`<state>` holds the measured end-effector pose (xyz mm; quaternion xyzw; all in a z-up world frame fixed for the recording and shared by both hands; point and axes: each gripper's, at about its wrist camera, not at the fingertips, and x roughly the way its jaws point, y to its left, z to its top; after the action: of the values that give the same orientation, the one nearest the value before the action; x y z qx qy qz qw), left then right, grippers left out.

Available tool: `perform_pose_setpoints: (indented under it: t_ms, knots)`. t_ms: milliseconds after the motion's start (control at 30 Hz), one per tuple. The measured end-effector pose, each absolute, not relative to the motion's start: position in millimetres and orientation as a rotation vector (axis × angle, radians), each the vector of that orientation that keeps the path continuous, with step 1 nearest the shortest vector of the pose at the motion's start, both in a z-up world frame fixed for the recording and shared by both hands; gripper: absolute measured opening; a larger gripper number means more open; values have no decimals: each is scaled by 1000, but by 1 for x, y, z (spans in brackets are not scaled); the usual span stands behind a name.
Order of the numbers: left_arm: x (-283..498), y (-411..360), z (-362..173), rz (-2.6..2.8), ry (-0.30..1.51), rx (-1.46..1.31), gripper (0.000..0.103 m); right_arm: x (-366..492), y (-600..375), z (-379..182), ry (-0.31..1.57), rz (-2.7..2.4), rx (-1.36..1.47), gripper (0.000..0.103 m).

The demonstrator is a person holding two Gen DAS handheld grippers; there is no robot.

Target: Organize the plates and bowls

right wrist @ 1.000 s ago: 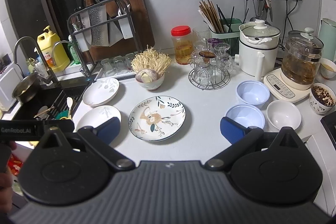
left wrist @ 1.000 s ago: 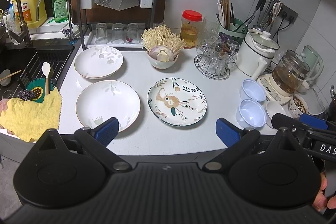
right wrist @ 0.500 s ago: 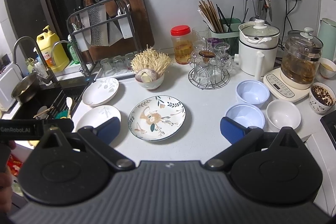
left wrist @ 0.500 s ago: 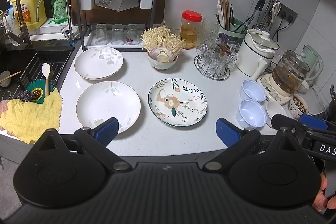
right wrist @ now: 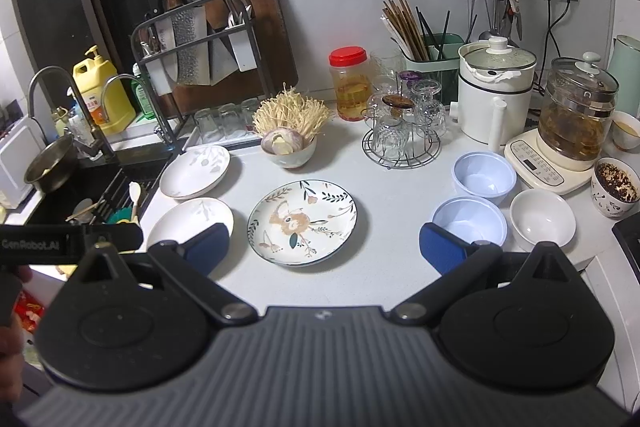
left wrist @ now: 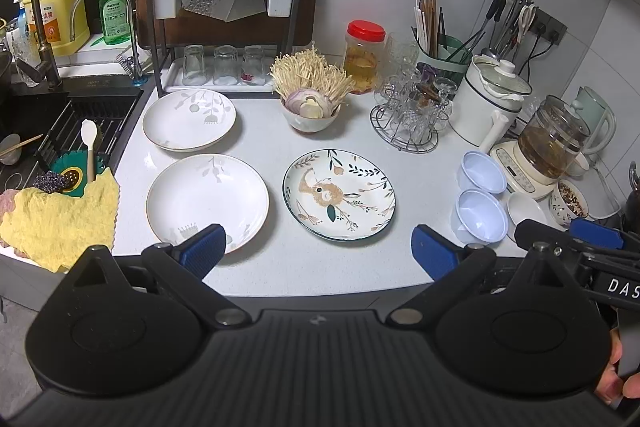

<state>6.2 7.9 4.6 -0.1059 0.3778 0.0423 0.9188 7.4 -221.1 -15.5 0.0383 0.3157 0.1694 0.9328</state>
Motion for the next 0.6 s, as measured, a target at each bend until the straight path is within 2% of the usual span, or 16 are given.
perform_pose_setpoints:
  t_ms: [600]
  knots:
    - [3, 3, 3, 92, 780, -226, 101, 6, -224, -17, 651, 369, 98, 103]
